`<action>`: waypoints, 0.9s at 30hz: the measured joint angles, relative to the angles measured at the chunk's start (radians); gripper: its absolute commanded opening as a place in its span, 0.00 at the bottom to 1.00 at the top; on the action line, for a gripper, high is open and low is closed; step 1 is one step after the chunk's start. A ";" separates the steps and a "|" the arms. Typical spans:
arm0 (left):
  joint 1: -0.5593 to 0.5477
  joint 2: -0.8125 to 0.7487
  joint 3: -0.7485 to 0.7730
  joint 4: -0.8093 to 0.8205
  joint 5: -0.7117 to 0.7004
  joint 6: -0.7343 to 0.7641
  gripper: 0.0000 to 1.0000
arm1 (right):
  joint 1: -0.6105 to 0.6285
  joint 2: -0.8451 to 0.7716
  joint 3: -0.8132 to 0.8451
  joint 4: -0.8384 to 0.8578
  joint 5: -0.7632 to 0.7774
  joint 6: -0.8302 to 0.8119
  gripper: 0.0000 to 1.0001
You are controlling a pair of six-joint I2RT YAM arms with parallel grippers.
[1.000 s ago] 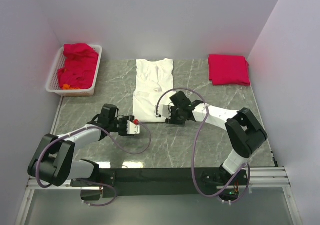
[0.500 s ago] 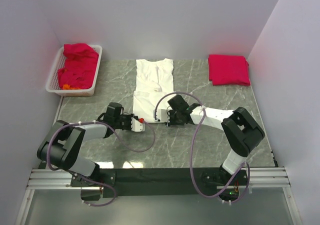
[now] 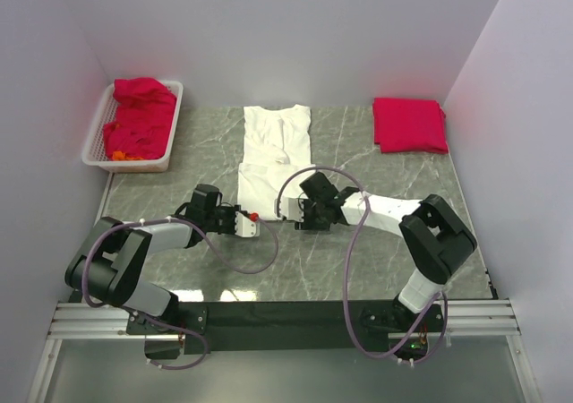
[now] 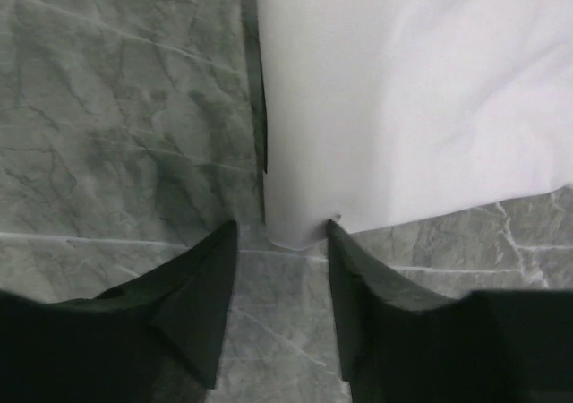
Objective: Fold and stack the t-shirts
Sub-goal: Fold the tshirt
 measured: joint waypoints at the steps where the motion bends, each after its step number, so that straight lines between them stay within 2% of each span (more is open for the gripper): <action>1: 0.000 0.000 0.000 0.000 -0.001 0.000 0.05 | 0.005 0.002 0.000 0.000 0.000 0.000 0.44; 2: 0.000 0.000 0.000 0.000 -0.001 0.000 0.05 | 0.007 0.007 0.000 0.003 0.001 -0.001 0.40; 3: 0.000 0.001 0.000 0.000 -0.002 0.000 0.04 | 0.010 0.014 0.001 0.010 0.003 -0.002 0.24; 4: 0.000 0.002 0.001 0.000 -0.002 -0.001 0.02 | 0.011 0.020 0.002 0.015 0.006 -0.001 0.16; 7: 0.000 0.002 0.008 -0.013 -0.001 -0.005 0.01 | 0.013 0.037 0.009 0.031 0.015 0.011 0.01; 11: 0.000 -0.016 0.048 -0.108 0.010 -0.011 0.01 | 0.013 0.032 0.009 0.029 0.018 0.029 0.00; 15: -0.002 -0.117 0.072 -0.246 0.053 -0.013 0.01 | 0.014 -0.009 0.009 -0.043 -0.009 0.063 0.00; 20: -0.011 -0.299 0.077 -0.434 0.109 -0.008 0.01 | 0.021 -0.152 0.009 -0.162 -0.071 0.101 0.00; 27: -0.031 -0.549 0.101 -0.805 0.223 0.052 0.01 | 0.076 -0.399 0.005 -0.352 -0.182 0.123 0.00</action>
